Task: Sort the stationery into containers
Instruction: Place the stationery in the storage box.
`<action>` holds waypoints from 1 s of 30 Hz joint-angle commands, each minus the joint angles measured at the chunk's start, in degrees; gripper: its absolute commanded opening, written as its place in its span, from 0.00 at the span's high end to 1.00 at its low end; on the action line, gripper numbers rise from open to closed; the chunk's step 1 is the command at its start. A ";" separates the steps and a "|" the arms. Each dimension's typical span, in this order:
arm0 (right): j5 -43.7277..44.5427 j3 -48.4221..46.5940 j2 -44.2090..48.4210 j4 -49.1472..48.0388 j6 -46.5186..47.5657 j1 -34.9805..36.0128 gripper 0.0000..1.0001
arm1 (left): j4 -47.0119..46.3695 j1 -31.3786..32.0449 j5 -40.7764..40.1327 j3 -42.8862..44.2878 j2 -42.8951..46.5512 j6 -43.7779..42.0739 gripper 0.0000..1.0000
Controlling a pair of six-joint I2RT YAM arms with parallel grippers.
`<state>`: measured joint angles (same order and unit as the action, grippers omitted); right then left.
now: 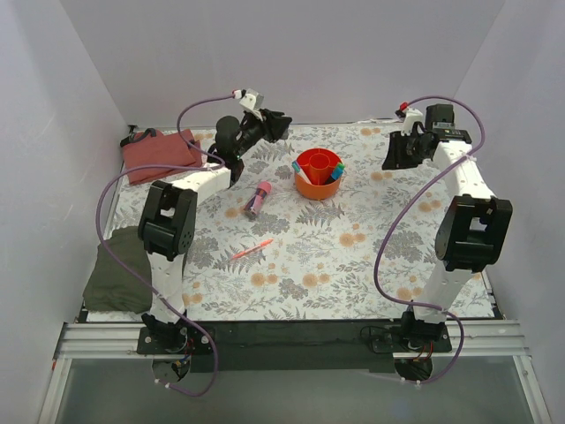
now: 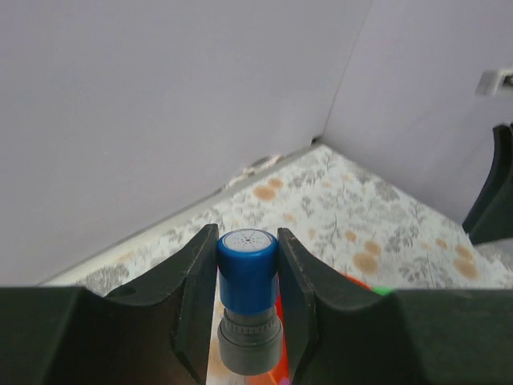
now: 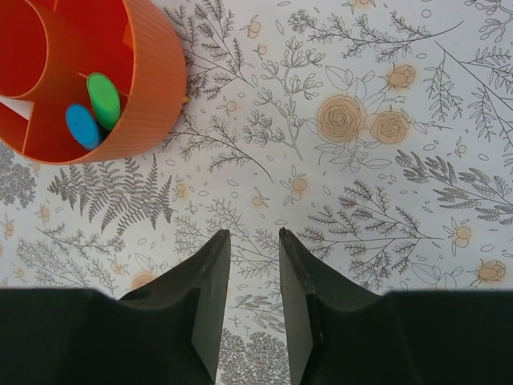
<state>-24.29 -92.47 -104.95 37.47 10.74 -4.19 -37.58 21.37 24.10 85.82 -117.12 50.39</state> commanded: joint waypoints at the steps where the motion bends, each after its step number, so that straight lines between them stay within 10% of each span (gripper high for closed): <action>1: 3.64 -2.11 1.32 2.08 3.58 1.02 0.61 | -27.71 0.43 -3.00 -0.92 -3.63 6.83 1.00; 30: 0.92 -5.01 -2.81 1.37 4.02 1.11 0.61 | -36.95 4.03 3.76 4.88 -23.67 8.06 1.00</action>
<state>-21.58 -96.51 -107.85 39.38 15.00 -2.98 -73.73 25.34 27.49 87.29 -139.46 58.37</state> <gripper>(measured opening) 0.391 0.309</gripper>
